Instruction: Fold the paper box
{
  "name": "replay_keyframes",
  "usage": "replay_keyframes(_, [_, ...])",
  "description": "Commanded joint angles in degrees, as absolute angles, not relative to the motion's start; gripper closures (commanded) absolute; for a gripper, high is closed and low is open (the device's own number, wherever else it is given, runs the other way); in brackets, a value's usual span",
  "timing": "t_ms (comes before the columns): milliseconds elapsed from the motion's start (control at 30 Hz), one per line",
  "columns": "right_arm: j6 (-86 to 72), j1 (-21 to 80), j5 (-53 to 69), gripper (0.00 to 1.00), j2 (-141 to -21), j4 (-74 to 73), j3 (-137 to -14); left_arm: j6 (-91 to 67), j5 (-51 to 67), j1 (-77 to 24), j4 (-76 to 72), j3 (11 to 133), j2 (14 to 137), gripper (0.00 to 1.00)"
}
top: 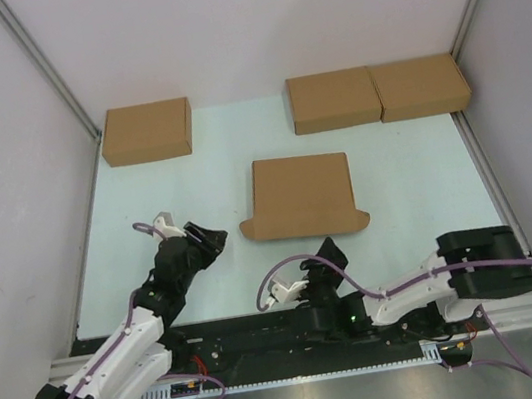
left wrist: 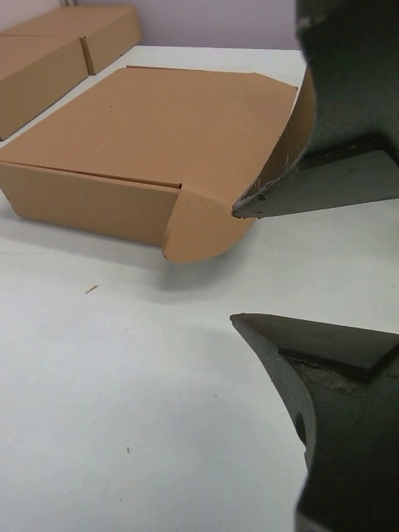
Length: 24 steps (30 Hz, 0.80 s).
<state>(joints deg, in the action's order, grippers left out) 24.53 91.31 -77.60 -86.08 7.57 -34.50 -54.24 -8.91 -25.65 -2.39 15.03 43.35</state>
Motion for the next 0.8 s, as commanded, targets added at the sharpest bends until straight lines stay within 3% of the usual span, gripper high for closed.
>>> replay_keyframes(0, [30.05,91.15,-82.70,0.16,-93.58,27.13,-32.34,-56.42,-8.88,-25.58,-5.89,13.54,42.37,0.46])
replay_keyframes(133, [40.38,88.86,-82.79,0.17,-101.85,42.15,-31.56,-57.13,-9.14,-25.58,-5.45,13.36,42.10,0.46])
replay_keyframes(333, [72.30,83.33,-81.21,0.16,-119.84,91.45,-33.38,-57.66,-8.96,-25.58,-5.01,12.83,41.48,0.46])
replay_keyframes(567, [72.15,80.42,-78.49,0.21,-121.46,91.32,-34.28,-57.65,-9.05,-25.58,-5.18,12.83,42.54,0.46])
replay_keyframes(767, [72.33,76.82,-76.47,0.36,-121.12,91.32,-34.54,-57.83,-8.97,-25.58,-6.24,13.27,44.30,0.46])
